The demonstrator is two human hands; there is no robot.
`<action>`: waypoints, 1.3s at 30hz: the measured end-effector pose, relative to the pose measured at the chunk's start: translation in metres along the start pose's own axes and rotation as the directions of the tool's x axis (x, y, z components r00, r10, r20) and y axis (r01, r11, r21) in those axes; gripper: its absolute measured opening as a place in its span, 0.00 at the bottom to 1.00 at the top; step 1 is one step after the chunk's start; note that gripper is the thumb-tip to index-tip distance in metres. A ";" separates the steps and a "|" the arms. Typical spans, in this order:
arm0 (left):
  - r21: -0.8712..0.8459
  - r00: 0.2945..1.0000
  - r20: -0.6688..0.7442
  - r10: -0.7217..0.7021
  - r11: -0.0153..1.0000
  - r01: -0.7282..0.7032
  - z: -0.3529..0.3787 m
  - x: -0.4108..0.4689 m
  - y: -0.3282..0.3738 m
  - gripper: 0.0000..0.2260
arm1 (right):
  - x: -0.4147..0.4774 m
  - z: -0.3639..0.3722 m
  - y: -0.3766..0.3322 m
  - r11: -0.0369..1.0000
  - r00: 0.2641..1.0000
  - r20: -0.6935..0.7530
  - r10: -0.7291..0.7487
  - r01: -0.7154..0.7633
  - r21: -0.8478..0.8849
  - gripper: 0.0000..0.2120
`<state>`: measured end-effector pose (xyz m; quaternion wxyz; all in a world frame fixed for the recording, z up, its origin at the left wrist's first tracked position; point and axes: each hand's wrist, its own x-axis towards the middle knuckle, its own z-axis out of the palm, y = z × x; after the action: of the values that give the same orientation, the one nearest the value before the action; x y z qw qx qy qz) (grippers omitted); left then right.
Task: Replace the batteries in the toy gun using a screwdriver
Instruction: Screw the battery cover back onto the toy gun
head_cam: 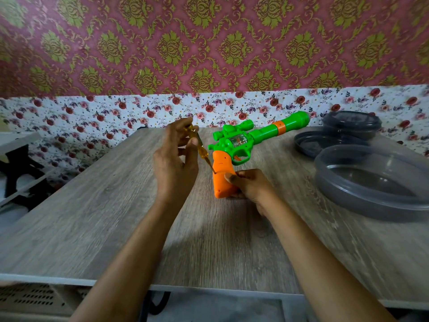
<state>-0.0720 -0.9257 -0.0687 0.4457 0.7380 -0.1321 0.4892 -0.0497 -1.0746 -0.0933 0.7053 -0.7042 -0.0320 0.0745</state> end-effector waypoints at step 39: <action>0.217 0.959 0.144 -0.244 0.953 0.209 0.006 -0.003 -0.006 0.13 | 0.006 0.000 0.004 0.980 0.999 -0.017 -0.040 0.036 -0.196 0.08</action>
<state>-0.0667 -0.9278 -0.0749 0.4097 0.8282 -0.0339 0.3809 -0.0440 -1.0738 -0.0977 0.6341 -0.7703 -0.0452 0.0499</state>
